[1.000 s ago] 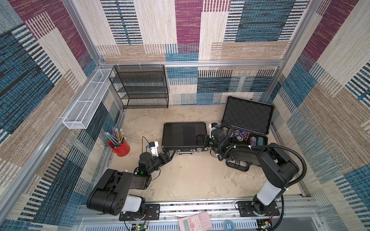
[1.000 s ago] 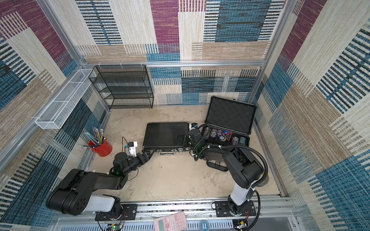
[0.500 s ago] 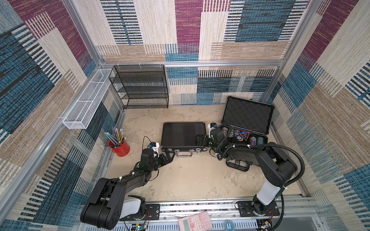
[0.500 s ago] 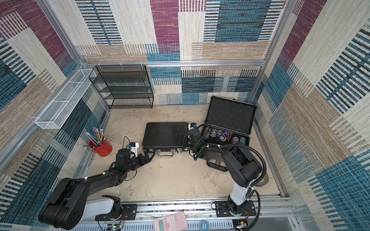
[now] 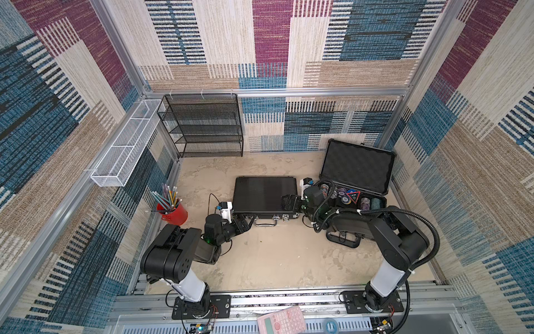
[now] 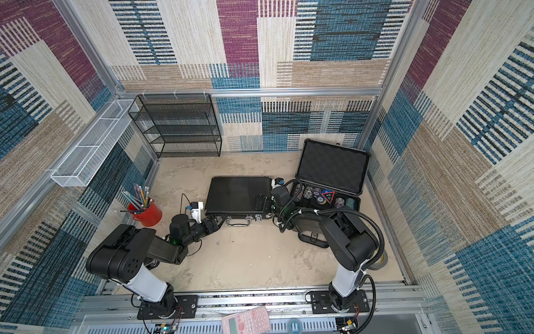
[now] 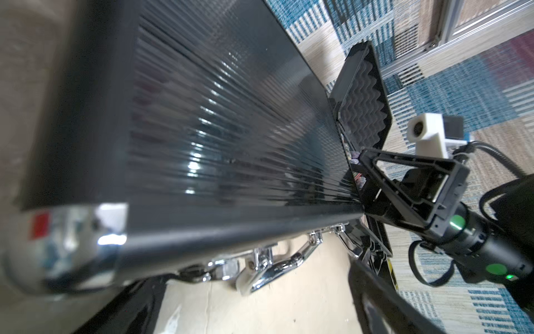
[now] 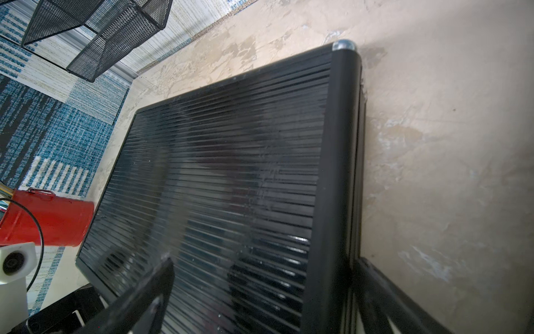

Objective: Open the poker set cases
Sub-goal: Open the fastener on the poker set case.

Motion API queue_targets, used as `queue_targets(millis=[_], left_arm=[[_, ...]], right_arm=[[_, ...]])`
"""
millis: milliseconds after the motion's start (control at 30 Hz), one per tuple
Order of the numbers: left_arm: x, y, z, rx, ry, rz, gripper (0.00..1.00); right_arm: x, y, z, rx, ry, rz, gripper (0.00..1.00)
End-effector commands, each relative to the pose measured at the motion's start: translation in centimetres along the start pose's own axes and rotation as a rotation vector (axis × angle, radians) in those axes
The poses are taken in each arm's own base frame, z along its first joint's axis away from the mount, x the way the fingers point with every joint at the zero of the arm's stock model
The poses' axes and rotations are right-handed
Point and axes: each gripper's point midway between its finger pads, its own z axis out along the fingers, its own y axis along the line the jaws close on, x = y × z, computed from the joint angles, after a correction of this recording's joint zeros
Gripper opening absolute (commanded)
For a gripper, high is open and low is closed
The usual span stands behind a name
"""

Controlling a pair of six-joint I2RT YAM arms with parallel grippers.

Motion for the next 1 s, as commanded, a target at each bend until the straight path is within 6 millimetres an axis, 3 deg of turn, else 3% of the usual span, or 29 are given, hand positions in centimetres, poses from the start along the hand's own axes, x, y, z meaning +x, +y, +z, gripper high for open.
queue_targets(millis=[0,167,300,400,733,967], left_arm=[[0.9,0.2,0.0,0.040,0.006,-0.099,0.97],[1.8,0.4,0.2,0.070,0.047,-0.162,0.92],[0.6,-1.1,-0.9,0.094,-0.007,-0.120,0.93],[0.5,-2.1,-0.6,0.139,0.020,-0.145,0.92],[-0.1,-2.8,-1.2,0.153,-0.008,-0.161,0.91],[0.7,-0.8,-1.1,0.085,-0.008,-0.207,0.91]], right_arm=[[4.2,-3.5,-0.2,0.137,0.161,0.013,0.97],[4.3,-3.6,-0.4,0.142,0.163,0.014,0.97],[4.6,-3.8,-0.3,0.145,0.168,0.020,0.97],[4.9,-4.0,-0.2,0.150,0.176,0.022,0.97],[5.2,-4.5,-0.4,0.164,0.176,0.027,0.96],[5.0,-4.5,-0.4,0.172,0.170,0.021,0.97]])
